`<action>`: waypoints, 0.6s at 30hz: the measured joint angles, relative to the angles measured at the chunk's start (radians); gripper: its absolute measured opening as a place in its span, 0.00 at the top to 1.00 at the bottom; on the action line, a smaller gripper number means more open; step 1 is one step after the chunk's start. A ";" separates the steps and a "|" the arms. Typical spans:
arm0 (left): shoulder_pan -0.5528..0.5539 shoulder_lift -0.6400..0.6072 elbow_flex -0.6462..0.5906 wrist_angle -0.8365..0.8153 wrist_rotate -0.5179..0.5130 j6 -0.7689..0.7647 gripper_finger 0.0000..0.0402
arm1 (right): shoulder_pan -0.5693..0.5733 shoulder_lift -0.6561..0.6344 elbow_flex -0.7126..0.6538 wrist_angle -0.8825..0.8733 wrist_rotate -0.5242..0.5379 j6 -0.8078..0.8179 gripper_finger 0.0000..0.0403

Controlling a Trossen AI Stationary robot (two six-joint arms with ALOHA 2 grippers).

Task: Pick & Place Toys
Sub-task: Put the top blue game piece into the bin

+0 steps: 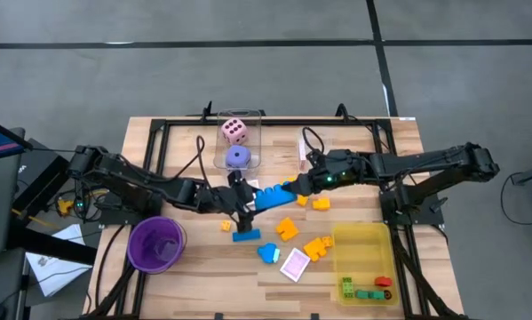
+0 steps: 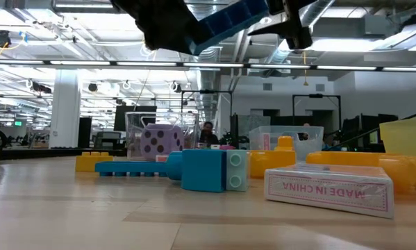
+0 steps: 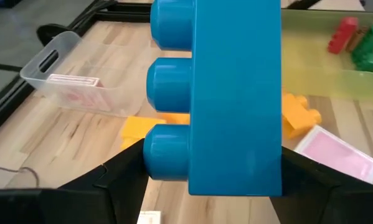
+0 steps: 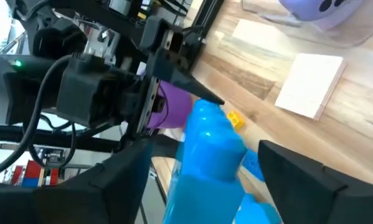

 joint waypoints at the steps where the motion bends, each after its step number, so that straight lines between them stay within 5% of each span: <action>1: -0.004 0.000 0.000 -0.001 -0.001 0.000 0.34 | 0.001 0.000 0.000 0.000 -0.001 0.000 0.28; 18: 0.000 0.000 0.000 0.021 -0.056 0.002 0.33 | -0.007 0.000 0.000 -0.030 -0.005 0.015 0.29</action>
